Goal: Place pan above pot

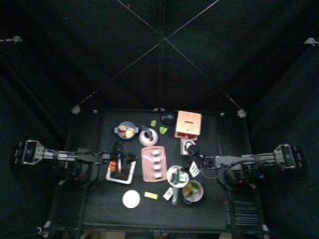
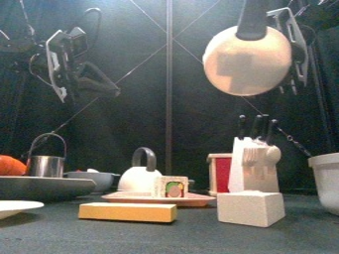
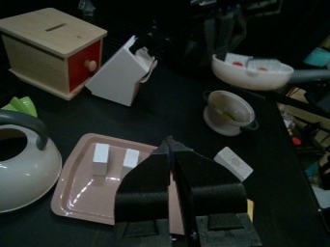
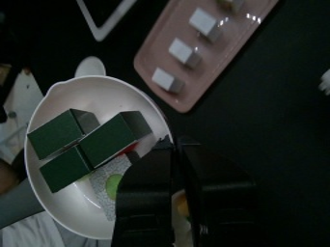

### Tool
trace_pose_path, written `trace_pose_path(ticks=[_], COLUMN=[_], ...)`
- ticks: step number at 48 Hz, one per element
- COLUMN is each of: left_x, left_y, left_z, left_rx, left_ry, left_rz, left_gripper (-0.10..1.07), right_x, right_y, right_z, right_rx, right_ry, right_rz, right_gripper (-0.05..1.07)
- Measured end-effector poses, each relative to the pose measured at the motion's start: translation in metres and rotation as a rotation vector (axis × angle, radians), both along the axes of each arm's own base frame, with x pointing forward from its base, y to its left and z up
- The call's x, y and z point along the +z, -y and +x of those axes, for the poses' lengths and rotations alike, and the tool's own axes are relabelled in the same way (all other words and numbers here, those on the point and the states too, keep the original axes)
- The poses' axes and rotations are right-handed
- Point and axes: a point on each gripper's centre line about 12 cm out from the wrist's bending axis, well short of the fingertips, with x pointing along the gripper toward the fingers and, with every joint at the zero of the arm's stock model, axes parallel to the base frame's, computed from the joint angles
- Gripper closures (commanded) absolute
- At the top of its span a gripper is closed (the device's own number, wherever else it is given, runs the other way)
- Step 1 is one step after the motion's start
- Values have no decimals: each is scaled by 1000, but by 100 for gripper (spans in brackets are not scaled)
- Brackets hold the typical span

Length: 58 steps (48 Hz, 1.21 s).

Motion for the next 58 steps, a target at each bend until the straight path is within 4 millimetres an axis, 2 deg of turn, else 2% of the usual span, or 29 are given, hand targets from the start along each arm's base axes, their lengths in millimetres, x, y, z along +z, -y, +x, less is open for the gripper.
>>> trace_pose_path(ticks=[7, 16, 33, 49, 58], left_x=[-1, -3, -3, -3, -3], left_y=[0, -1, -1, -1, -1], left_z=[0, -2, -2, -2, -2], left_rx=[9, 18, 19, 19, 19], left_ry=[0, -6, -5, -4, -7], left_rz=[-14, -27, -28, -28, -29], left_gripper=[60, 60, 60, 60, 60], right_x=[-9, -16, -8, -39, -46], right_y=[1, -2, -19, -18, -11], right_z=[-2, -12, -22, -17, -17], right_rx=[-79, -200, -368, -378, -398], right_ry=[-60, -145, -140, -231, -255], right_rz=[37, 2, -172, -226, -233], right_gripper=[78, 77, 77, 76, 76])
